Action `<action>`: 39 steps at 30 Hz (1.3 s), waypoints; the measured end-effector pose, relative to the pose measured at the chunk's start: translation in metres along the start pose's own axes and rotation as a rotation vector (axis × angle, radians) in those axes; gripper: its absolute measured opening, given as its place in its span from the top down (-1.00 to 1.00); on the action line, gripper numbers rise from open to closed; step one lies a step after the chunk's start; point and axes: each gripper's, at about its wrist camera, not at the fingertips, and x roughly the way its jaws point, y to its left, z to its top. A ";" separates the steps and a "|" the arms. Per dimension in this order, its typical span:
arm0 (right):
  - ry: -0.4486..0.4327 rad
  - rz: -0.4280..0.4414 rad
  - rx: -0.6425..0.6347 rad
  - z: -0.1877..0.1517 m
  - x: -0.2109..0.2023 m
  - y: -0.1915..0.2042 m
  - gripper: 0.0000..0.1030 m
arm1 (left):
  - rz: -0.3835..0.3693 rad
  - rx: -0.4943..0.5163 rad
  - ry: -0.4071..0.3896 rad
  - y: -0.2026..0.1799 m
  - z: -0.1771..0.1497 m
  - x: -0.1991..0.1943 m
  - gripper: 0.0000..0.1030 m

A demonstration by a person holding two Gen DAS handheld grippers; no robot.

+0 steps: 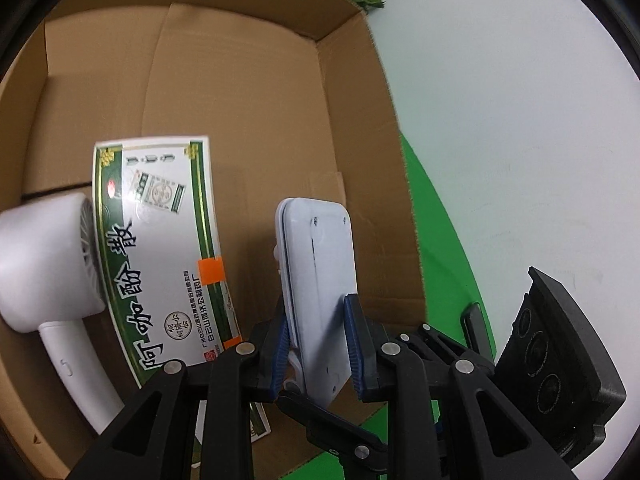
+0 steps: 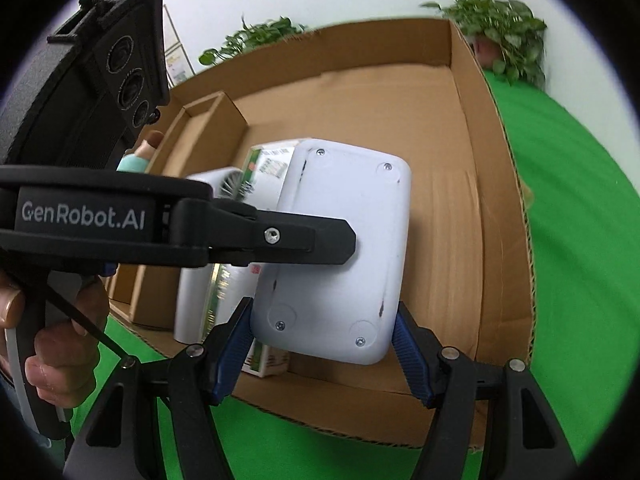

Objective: Organize objects
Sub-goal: 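Carry the white case with both grippers into the large box, then open both grippers to release the white case and withdraw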

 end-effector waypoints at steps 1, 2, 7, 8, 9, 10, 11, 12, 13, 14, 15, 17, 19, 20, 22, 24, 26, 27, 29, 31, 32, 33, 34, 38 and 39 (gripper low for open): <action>0.011 0.003 0.006 -0.003 0.002 0.000 -0.28 | 0.002 -0.008 0.008 0.003 0.000 0.003 0.57; 0.018 0.006 0.011 -0.003 0.003 -0.001 -0.28 | 0.004 -0.013 0.014 0.004 0.000 0.005 0.57; 0.059 0.024 0.014 -0.009 0.014 -0.001 -0.29 | -0.001 -0.049 0.030 0.015 -0.001 0.010 0.57; 0.064 0.021 0.016 -0.010 0.016 -0.001 -0.29 | 0.000 -0.051 0.029 0.015 0.000 0.009 0.57; 0.062 0.017 0.013 -0.010 0.016 -0.001 -0.31 | 0.003 -0.055 0.031 0.015 0.001 0.009 0.57; 0.066 0.021 0.017 -0.010 0.016 0.000 -0.32 | 0.005 -0.061 0.034 0.016 0.002 0.009 0.56; 0.070 0.023 0.025 -0.010 0.016 -0.001 -0.32 | 0.006 -0.064 0.037 0.016 0.003 0.008 0.56; 0.072 0.024 0.027 -0.010 0.017 -0.001 -0.32 | 0.010 -0.067 0.039 0.016 0.003 0.008 0.57; 0.077 0.025 0.028 -0.010 0.017 -0.001 -0.32 | 0.024 -0.069 0.040 0.016 0.004 0.006 0.57; 0.085 0.024 0.023 -0.011 0.017 0.000 -0.32 | 0.035 -0.068 0.042 0.016 0.004 0.005 0.55; 0.086 0.023 0.019 -0.011 0.017 0.000 -0.32 | 0.042 -0.066 0.042 0.015 0.004 0.003 0.55; 0.087 0.018 0.013 -0.013 0.017 0.001 -0.32 | 0.066 -0.065 0.038 0.015 0.004 -0.003 0.52; 0.089 0.010 0.014 -0.014 0.017 0.003 -0.36 | 0.065 -0.071 0.036 0.016 0.004 -0.008 0.49; 0.089 0.010 0.015 -0.014 0.017 0.004 -0.37 | 0.068 -0.070 0.035 0.016 0.004 -0.010 0.49; 0.089 0.011 0.011 -0.015 0.017 0.006 -0.38 | 0.076 -0.057 0.024 0.015 0.005 -0.017 0.48; 0.090 0.021 0.001 -0.016 0.015 0.010 -0.44 | 0.078 -0.046 0.006 0.012 0.005 -0.025 0.45; 0.090 0.021 -0.009 -0.017 0.012 0.014 -0.45 | 0.077 -0.025 -0.020 0.008 0.005 -0.037 0.43; 0.085 0.008 -0.015 -0.017 0.010 0.015 -0.49 | 0.074 -0.017 -0.030 0.006 0.005 -0.042 0.36; 0.064 -0.030 -0.024 -0.018 0.004 0.017 -0.53 | 0.078 0.012 -0.064 0.000 0.003 -0.057 0.20; 0.031 -0.049 -0.019 -0.013 -0.001 0.015 -0.60 | 0.091 0.049 -0.111 -0.006 -0.002 -0.073 -0.01; 0.004 -0.061 -0.020 -0.015 -0.008 0.018 -0.63 | 0.105 0.068 -0.136 -0.008 -0.005 -0.081 -0.04; -0.029 -0.083 -0.034 -0.017 -0.016 0.023 -0.68 | 0.129 0.093 -0.171 -0.011 -0.009 -0.093 -0.09; -0.050 -0.099 -0.049 -0.018 -0.020 0.027 -0.74 | 0.147 0.110 -0.196 -0.013 -0.013 -0.101 -0.12; -0.147 -0.171 -0.128 -0.028 -0.033 0.043 -0.99 | 0.253 0.162 -0.348 -0.015 -0.033 -0.135 -0.36; -0.151 -0.174 -0.127 -0.027 -0.030 0.044 -0.99 | 0.272 0.164 -0.373 -0.014 -0.039 -0.142 -0.36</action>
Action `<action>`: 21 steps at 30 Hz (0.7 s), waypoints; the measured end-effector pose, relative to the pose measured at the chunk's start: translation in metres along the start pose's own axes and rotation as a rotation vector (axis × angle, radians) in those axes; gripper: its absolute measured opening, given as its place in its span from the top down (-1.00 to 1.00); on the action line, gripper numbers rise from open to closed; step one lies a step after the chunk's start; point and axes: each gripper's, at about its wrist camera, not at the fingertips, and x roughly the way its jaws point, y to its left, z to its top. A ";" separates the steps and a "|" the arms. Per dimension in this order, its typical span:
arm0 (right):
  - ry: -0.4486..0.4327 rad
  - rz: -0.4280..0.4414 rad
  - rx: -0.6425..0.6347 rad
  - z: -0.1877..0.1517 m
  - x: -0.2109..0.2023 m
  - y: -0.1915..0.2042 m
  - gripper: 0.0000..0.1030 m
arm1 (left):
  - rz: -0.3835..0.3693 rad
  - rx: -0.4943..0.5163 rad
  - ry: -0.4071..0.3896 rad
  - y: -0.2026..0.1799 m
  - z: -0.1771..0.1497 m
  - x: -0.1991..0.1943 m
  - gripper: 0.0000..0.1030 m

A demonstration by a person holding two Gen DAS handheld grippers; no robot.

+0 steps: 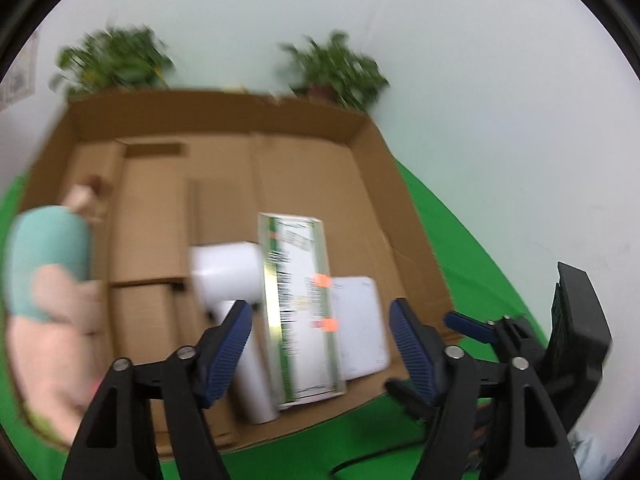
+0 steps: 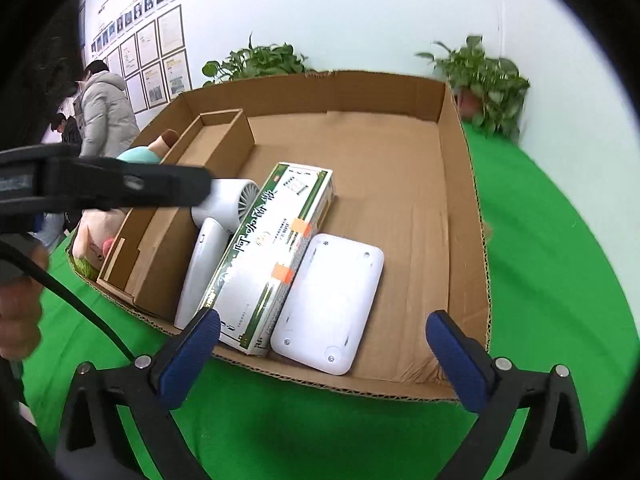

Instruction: Organize objects

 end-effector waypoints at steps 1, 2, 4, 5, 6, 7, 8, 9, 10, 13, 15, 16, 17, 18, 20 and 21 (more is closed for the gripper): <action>0.004 0.005 0.010 0.000 0.007 0.002 -0.99 | 0.019 0.000 -0.018 0.008 -0.005 -0.008 -0.36; 0.012 0.021 0.037 0.000 0.011 0.002 -0.99 | 0.042 0.001 -0.029 0.013 -0.010 -0.018 -0.36; 0.028 0.050 0.076 0.016 0.019 -0.006 -0.99 | 0.104 0.011 -0.042 0.029 -0.023 -0.033 -0.36; 0.036 0.068 0.095 0.011 0.015 -0.005 -0.99 | 0.133 0.018 -0.048 0.035 -0.031 -0.034 -0.36; 0.043 0.075 0.101 0.005 0.011 -0.002 -0.99 | 0.168 0.021 -0.059 0.040 -0.043 -0.046 -0.37; 0.044 0.074 0.101 -0.003 -0.002 0.000 -0.99 | 0.209 0.018 -0.077 0.049 -0.061 -0.055 -0.39; 0.042 0.069 0.097 -0.008 -0.003 0.007 -0.99 | 0.227 0.016 -0.086 0.056 -0.068 -0.063 -0.40; 0.038 0.068 0.088 -0.015 -0.005 0.015 -0.99 | 0.244 0.018 -0.096 0.059 -0.076 -0.066 -0.42; 0.032 0.066 0.077 -0.021 -0.009 0.021 -0.99 | 0.277 0.023 -0.118 0.064 -0.087 -0.070 -0.46; -0.047 -0.012 -0.002 -0.034 -0.012 0.044 -0.99 | 0.355 0.022 -0.164 0.078 -0.111 -0.058 -0.65; -0.089 -0.048 -0.016 -0.041 -0.012 0.052 -0.99 | 0.372 0.013 -0.181 0.082 -0.126 -0.056 -0.68; -0.107 -0.058 -0.020 -0.043 -0.012 0.054 -0.99 | 0.388 0.003 -0.191 0.084 -0.132 -0.053 -0.68; -0.118 -0.071 -0.020 -0.044 -0.011 0.056 -0.99 | 0.396 -0.005 -0.192 0.086 -0.133 -0.048 -0.68; -0.131 -0.088 -0.018 -0.044 -0.011 0.057 -0.99 | 0.402 -0.014 -0.193 0.088 -0.134 -0.042 -0.68; -0.159 -0.120 -0.011 -0.045 -0.009 0.058 -0.99 | 0.418 -0.032 -0.187 0.094 -0.138 -0.027 -0.68; -0.165 -0.132 -0.006 -0.045 -0.007 0.058 -0.99 | 0.432 -0.024 -0.193 0.095 -0.138 -0.020 -0.71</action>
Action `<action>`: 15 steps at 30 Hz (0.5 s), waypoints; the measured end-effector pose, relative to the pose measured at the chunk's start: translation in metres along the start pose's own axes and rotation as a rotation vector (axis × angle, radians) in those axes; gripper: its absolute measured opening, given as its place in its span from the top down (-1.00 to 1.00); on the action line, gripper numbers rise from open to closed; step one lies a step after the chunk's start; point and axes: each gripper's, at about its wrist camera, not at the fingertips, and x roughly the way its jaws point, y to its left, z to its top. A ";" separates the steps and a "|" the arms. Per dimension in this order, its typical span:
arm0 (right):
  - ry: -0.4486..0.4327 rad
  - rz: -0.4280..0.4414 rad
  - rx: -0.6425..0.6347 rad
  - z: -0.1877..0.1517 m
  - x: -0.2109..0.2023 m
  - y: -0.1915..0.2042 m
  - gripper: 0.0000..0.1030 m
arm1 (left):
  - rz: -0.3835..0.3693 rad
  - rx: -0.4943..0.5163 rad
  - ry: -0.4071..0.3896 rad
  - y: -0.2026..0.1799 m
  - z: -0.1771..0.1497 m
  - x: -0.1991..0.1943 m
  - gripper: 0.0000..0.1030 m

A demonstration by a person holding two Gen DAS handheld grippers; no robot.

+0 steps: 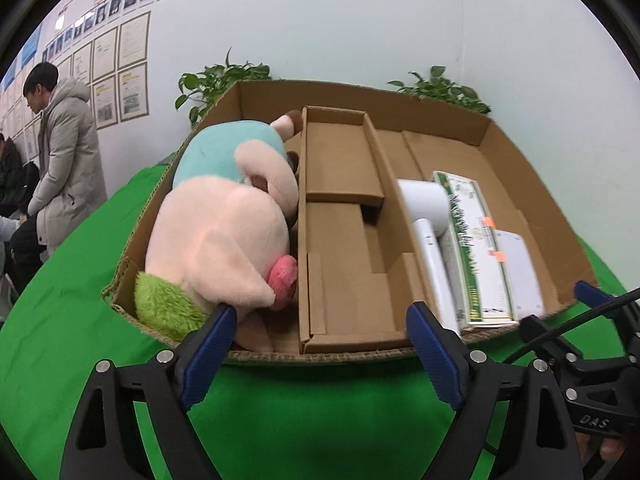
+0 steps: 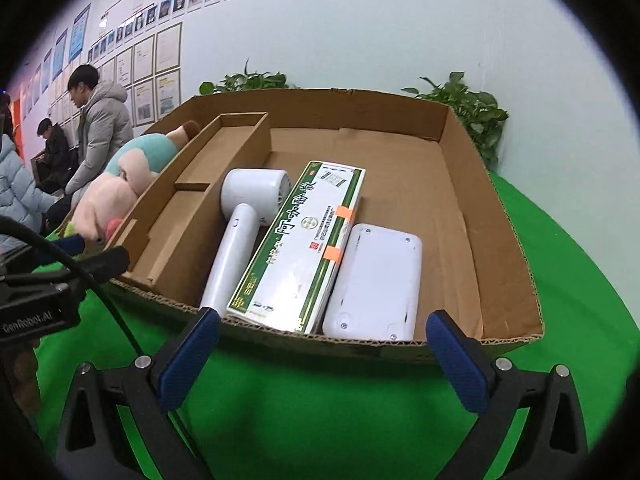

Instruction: Organize objects

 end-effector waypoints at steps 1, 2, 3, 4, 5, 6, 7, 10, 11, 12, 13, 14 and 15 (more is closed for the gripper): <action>0.007 -0.018 0.001 0.001 0.003 0.001 -0.99 | 0.014 0.009 -0.005 -0.004 0.000 0.008 -0.76; 0.006 -0.022 0.008 0.002 0.004 0.000 -0.99 | 0.021 0.010 -0.009 -0.005 -0.001 0.010 -0.76; 0.008 -0.025 0.016 0.003 0.005 0.000 -0.99 | 0.029 0.010 -0.013 -0.007 -0.001 0.013 -0.78; 0.011 -0.032 0.019 0.003 0.006 0.000 -0.99 | 0.040 0.014 -0.012 -0.009 -0.001 0.016 -0.85; 0.012 -0.038 0.017 0.004 0.007 0.000 -0.99 | 0.041 0.015 -0.010 -0.010 -0.001 0.017 -0.87; 0.012 -0.038 0.018 0.004 0.006 -0.001 -0.99 | 0.041 0.016 -0.007 -0.011 -0.001 0.018 -0.93; 0.013 -0.036 0.020 0.004 0.007 -0.001 -0.99 | 0.047 0.019 -0.002 -0.013 0.001 0.019 -0.99; 0.013 -0.038 0.018 0.004 0.007 -0.002 -0.99 | 0.051 0.022 0.002 -0.014 0.002 0.019 -0.99; 0.013 -0.038 0.019 0.004 0.007 -0.002 -0.99 | 0.050 0.022 0.002 -0.013 0.002 0.019 -0.99; 0.013 -0.037 0.019 0.003 0.007 -0.003 -0.99 | 0.049 0.022 0.003 -0.014 0.002 0.018 -0.99; 0.013 -0.038 0.018 0.003 0.008 -0.002 -0.99 | 0.049 0.023 0.003 -0.014 0.002 0.018 -0.99; 0.013 -0.038 0.018 0.003 0.008 -0.003 -0.99 | 0.048 0.022 0.003 -0.014 0.002 0.018 -0.99; 0.013 -0.038 0.018 0.003 0.008 -0.002 -0.99 | 0.048 0.022 0.003 -0.014 0.002 0.018 -0.99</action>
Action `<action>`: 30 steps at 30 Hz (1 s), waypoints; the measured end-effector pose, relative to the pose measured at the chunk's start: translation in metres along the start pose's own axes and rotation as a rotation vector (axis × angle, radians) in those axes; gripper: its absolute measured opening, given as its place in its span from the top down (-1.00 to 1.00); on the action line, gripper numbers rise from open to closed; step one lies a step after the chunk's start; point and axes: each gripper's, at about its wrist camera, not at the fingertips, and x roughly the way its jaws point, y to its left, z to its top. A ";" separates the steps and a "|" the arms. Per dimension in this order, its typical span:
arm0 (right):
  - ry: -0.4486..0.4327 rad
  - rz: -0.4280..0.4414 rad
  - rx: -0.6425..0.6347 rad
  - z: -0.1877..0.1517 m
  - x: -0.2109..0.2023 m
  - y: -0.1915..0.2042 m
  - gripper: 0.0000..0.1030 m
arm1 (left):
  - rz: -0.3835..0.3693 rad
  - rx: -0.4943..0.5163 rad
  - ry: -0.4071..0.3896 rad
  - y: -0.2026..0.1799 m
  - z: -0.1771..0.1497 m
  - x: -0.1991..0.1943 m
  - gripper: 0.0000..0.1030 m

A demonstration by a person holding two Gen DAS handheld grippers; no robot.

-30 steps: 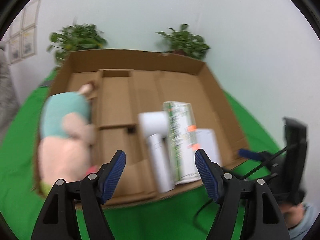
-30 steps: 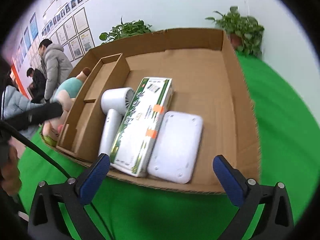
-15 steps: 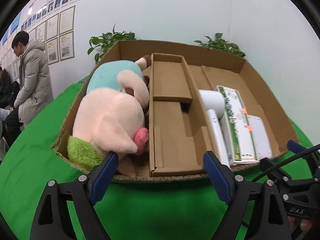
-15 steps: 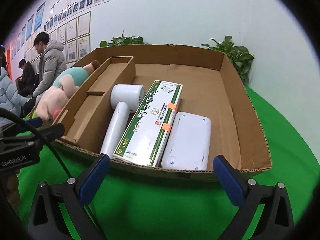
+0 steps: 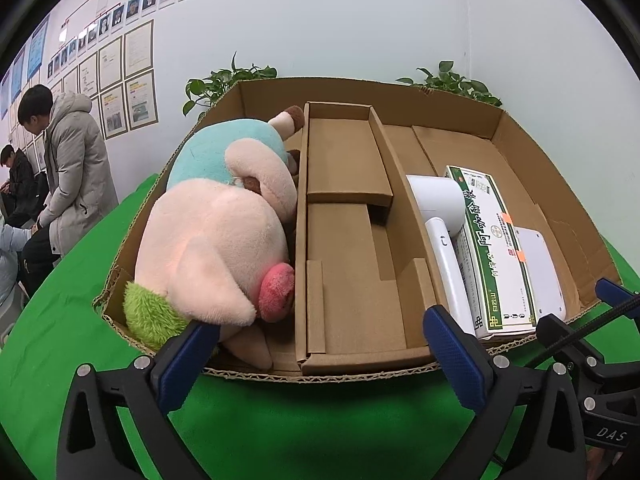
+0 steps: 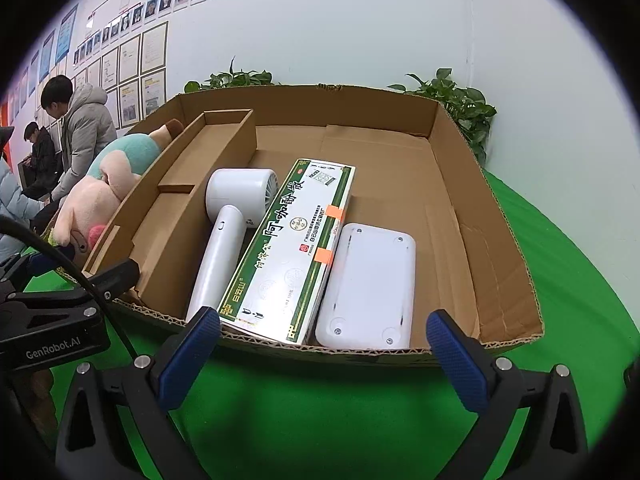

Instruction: Organize objects

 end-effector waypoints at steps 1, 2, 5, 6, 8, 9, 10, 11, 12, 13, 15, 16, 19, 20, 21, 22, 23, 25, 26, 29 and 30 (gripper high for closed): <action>0.000 0.000 0.000 0.000 0.000 0.000 -0.99 | -0.001 -0.001 0.000 0.000 0.000 0.000 -0.99; 0.000 0.000 0.000 0.000 0.000 0.000 -0.99 | -0.003 -0.001 0.001 0.000 0.000 0.000 -0.99; 0.001 0.000 -0.001 0.000 0.000 0.000 -0.99 | -0.003 -0.001 0.001 -0.003 0.000 0.001 -0.99; 0.001 0.000 0.000 0.000 0.000 0.000 -0.99 | -0.003 -0.001 0.001 -0.003 0.000 0.001 -0.99; 0.001 0.000 -0.001 0.000 0.000 0.000 -0.99 | -0.003 -0.002 0.001 -0.003 0.000 0.002 -0.99; 0.001 0.000 0.000 0.000 0.000 0.000 -0.99 | -0.003 -0.002 0.001 -0.004 0.000 0.002 -0.99; 0.001 0.000 -0.001 0.000 0.000 0.000 -0.99 | -0.003 -0.002 0.001 -0.003 0.000 0.002 -1.00; 0.001 0.000 -0.001 0.000 0.000 0.000 -0.99 | -0.003 -0.002 0.001 -0.004 0.000 0.002 -1.00; 0.001 0.000 -0.001 0.000 0.000 0.000 -0.99 | -0.003 -0.002 0.001 -0.004 0.000 0.003 -1.00; 0.001 0.000 -0.001 0.000 0.000 0.000 -0.99 | -0.003 -0.002 0.001 -0.003 0.000 0.002 -0.99; 0.001 0.000 -0.001 0.000 0.000 0.000 -0.99 | -0.003 -0.002 0.001 -0.004 0.000 0.002 -1.00; 0.001 0.000 -0.001 0.000 -0.001 0.000 -0.99 | -0.003 -0.002 0.001 -0.004 0.000 0.002 -1.00; 0.001 0.000 -0.001 0.000 0.000 0.000 -0.99 | -0.003 -0.002 0.001 -0.004 0.000 0.002 -1.00; 0.001 0.001 0.000 0.000 0.000 0.000 -0.99 | -0.003 -0.002 0.001 -0.004 0.000 0.002 -1.00; 0.001 0.000 0.000 0.000 0.000 0.000 -0.99 | -0.003 -0.002 0.001 -0.004 0.000 0.002 -1.00; 0.001 0.000 -0.001 0.000 0.000 0.000 -0.99 | -0.003 -0.002 0.001 -0.004 0.000 0.002 -1.00; 0.001 0.000 0.000 0.000 -0.001 0.000 -0.99 | -0.003 -0.002 0.001 -0.004 0.000 0.002 -1.00; 0.001 0.001 0.000 0.000 -0.001 0.000 -0.99 | -0.003 -0.002 0.001 -0.004 0.000 0.002 -1.00; 0.001 0.001 0.000 0.000 -0.001 0.000 -0.99 | -0.003 -0.002 0.001 -0.005 0.000 0.003 -1.00; 0.002 0.002 0.000 0.000 0.000 0.000 -0.99 | -0.003 -0.003 0.001 -0.004 0.000 0.002 -1.00; 0.001 0.002 0.000 0.000 0.000 0.000 -0.99 | -0.003 -0.002 0.001 -0.004 0.000 0.002 -1.00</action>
